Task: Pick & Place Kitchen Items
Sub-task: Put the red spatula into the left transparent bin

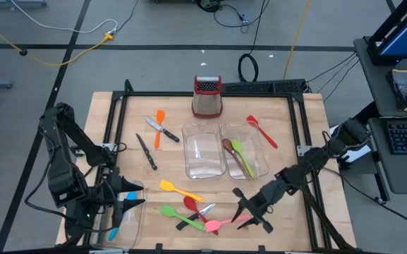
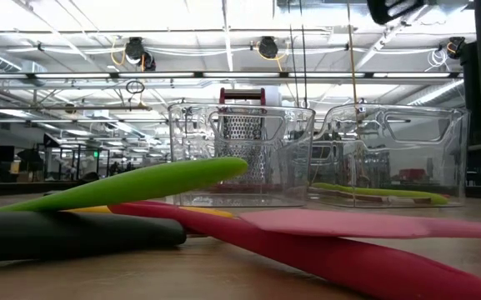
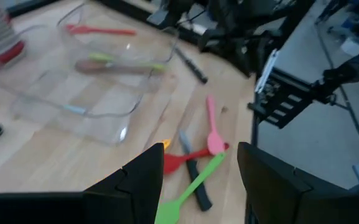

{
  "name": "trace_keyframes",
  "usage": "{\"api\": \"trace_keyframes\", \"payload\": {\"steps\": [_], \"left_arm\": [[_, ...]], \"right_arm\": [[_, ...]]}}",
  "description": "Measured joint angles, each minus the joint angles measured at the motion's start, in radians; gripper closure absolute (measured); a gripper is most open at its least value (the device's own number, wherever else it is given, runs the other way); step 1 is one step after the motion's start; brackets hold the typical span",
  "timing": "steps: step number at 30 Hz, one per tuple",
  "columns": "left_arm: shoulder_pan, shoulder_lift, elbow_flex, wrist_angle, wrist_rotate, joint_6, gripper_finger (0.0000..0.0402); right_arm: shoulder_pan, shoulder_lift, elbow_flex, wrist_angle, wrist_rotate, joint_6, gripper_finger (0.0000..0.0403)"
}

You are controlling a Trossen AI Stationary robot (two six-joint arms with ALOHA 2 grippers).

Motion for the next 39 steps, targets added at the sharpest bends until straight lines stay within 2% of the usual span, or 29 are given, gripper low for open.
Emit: {"api": "trace_keyframes", "payload": {"steps": [4, 9, 18, 20, 23, 28, 30, 32, 35, 39], "left_arm": [[0.0, 0.0, 0.0, 0.079, -0.015, 0.082, 0.0192], [0.0, 0.0, 0.0, 0.124, -0.034, 0.13, 0.0192], [0.0, 0.001, 0.0, 0.131, -0.047, 0.157, 0.0192], [0.0, 0.001, 0.0, 0.131, -0.047, 0.176, 0.0192], [0.0, 0.001, 0.0, 0.131, -0.047, 0.193, 0.0192], [0.002, 0.001, 0.0, 0.13, -0.047, 0.223, 0.0192], [0.002, 0.001, 0.0, 0.13, -0.047, 0.242, 0.0192], [0.002, 0.001, 0.0, 0.129, -0.047, 0.254, 0.0192], [0.002, 0.001, 0.0, 0.129, -0.047, 0.271, 0.0192], [0.002, 0.001, 0.0, 0.129, -0.047, 0.277, 0.0192]], "right_arm": [[0.055, -0.012, 0.0, -0.101, 0.185, 0.038, 0.0277], [0.106, -0.104, 0.0, -0.27, 0.513, 0.132, 0.0277], [0.098, -0.419, 0.0, -0.548, 1.118, 0.202, 0.0277], [0.075, -0.496, 0.0, -0.618, 1.221, 0.205, 0.0277], [0.013, -0.606, 0.0, -0.724, 1.317, 0.225, 0.0277], [-0.137, -0.744, 0.0, -0.891, 1.334, 0.315, 0.0277], [-0.2, -0.776, 0.0, -0.95, 1.308, 0.344, 0.0277], [-0.266, -0.794, 0.0, -1.001, 1.236, 0.386, 0.0277], [-0.375, -0.8, 0.0, -1.098, 1.072, 0.479, 0.0277], [-0.516, -0.762, 0.0, -1.28, 0.883, 0.634, 0.0277]]}}
